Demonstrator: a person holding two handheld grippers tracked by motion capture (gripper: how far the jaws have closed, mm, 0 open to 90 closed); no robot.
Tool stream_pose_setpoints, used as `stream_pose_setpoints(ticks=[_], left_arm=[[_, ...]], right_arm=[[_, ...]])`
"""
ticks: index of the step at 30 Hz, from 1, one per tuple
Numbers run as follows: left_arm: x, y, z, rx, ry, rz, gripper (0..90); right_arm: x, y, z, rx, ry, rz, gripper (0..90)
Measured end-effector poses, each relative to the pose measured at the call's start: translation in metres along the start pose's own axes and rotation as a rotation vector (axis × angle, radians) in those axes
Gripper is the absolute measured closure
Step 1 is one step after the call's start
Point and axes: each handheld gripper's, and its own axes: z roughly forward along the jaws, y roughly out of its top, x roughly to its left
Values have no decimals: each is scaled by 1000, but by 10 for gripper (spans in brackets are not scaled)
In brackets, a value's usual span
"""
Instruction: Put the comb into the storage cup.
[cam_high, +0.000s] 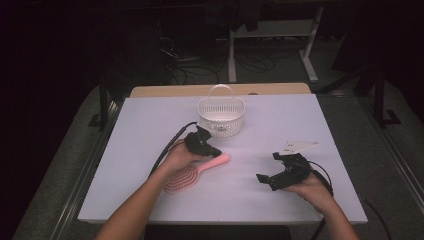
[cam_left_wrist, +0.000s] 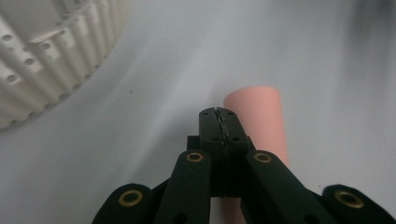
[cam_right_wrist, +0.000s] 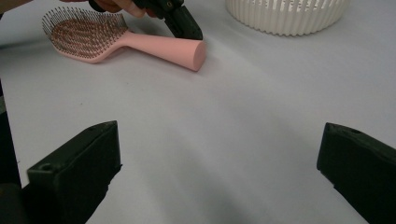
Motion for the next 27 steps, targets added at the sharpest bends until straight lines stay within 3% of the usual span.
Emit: stream_pose_setpoints(ticks=[11, 27], left_arm=[[-21, 3, 8, 36, -45, 46, 900], [-43, 2, 11, 92, -78, 103, 900]], right_arm=[[0, 0, 0, 2, -1, -1, 0], [0, 0, 0, 2, -2, -1, 0]])
